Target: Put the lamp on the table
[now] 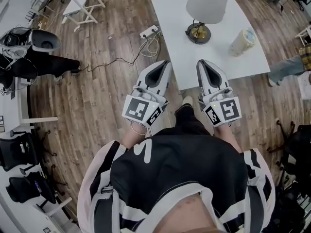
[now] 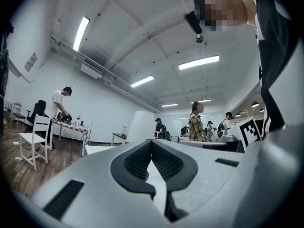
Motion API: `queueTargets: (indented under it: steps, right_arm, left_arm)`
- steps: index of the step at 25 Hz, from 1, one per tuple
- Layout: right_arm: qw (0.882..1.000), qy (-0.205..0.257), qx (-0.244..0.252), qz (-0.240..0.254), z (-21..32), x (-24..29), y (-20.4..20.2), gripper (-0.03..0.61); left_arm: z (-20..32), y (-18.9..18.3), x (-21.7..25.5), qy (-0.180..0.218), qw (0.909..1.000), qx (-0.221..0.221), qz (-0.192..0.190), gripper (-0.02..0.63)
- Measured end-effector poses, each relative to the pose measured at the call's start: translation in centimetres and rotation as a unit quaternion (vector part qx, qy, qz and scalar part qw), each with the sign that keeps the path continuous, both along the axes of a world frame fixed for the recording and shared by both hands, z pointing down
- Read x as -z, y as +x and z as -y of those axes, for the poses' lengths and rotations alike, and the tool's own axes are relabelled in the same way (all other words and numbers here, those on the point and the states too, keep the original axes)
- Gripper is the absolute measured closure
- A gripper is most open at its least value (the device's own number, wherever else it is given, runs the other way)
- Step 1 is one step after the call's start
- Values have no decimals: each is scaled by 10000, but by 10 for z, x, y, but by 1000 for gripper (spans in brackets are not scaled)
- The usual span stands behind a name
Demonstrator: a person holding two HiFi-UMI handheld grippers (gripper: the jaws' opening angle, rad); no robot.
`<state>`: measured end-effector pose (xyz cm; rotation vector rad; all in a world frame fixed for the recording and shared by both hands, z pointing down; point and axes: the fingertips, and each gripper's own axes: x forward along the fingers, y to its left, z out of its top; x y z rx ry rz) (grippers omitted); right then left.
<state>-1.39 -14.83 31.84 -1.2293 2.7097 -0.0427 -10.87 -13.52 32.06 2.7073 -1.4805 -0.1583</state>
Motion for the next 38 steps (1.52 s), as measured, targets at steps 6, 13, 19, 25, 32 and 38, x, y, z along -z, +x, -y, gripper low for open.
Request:
queueTargets:
  steps: [6, 13, 19, 25, 32, 38]
  right_arm:
    - [9998, 10, -208, 71, -81, -4, -9, 560]
    - [9999, 3, -88, 75, -128, 2, -22, 560]
    - [10000, 60, 25, -54, -153, 4, -31, 560]
    - [9999, -12, -99, 31, -174, -2, -21, 560]
    - [9998, 86, -123, 124, -195, 7, 1, 560]
    - [9998, 163, 24, 58, -229, 16, 23, 560]
  left_arm:
    - [-79, -5, -12, -118, 9998, -141, -29, 609]
    - [-125, -9, -5, -48, 9998, -156, -88, 609]
    - [-146, -6, 3, 55, 9997, -179, -170, 609]
    - [-167, 3, -5, -20, 9994, -278, -182, 609]
    - [-188, 21, 8, 157, 9995, -246, -87, 609]
    - [-221, 43, 19, 267, 9995, -101, -100, 609]
